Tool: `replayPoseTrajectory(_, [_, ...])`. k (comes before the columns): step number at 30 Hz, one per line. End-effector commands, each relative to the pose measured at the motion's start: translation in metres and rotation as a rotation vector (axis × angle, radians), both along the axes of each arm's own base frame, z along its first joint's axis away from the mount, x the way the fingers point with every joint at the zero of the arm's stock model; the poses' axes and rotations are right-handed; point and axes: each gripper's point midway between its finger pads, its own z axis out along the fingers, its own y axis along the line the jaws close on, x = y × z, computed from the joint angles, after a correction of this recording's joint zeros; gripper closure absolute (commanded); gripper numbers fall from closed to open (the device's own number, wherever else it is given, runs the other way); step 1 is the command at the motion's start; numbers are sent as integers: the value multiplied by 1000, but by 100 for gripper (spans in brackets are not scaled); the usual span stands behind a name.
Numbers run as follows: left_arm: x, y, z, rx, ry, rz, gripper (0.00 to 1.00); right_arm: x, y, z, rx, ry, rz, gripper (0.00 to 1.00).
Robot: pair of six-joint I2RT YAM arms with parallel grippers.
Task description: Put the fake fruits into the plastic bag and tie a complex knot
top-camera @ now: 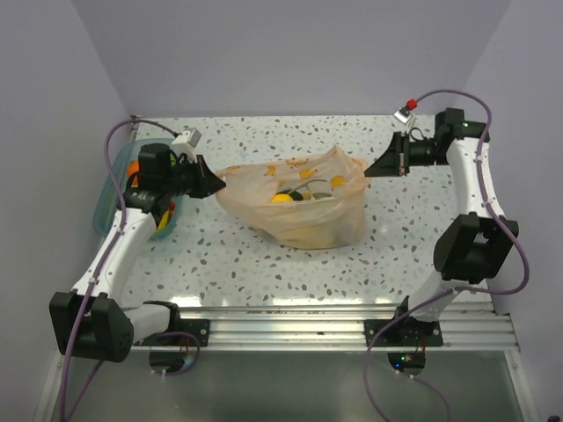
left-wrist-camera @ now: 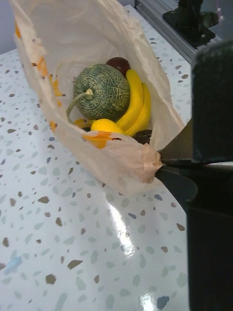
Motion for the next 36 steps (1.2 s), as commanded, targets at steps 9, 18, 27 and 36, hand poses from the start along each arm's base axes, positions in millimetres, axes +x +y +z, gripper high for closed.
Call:
replayPoseTrajectory(9, [28, 41, 126, 247, -362, 115, 100, -16, -26, 128, -193, -447, -262, 100])
replayPoseTrajectory(18, [-1, 30, 115, 356, -417, -90, 100, -16, -64, 114, -489, -551, -384, 100])
replayPoseTrajectory(27, [-26, 5, 71, 210, -328, -172, 62, -61, -37, 7, -509, -434, -85, 100])
replayPoseTrajectory(36, [-16, -9, 96, 174, -339, -251, 0, -90, -39, 9, -564, -520, -15, 100])
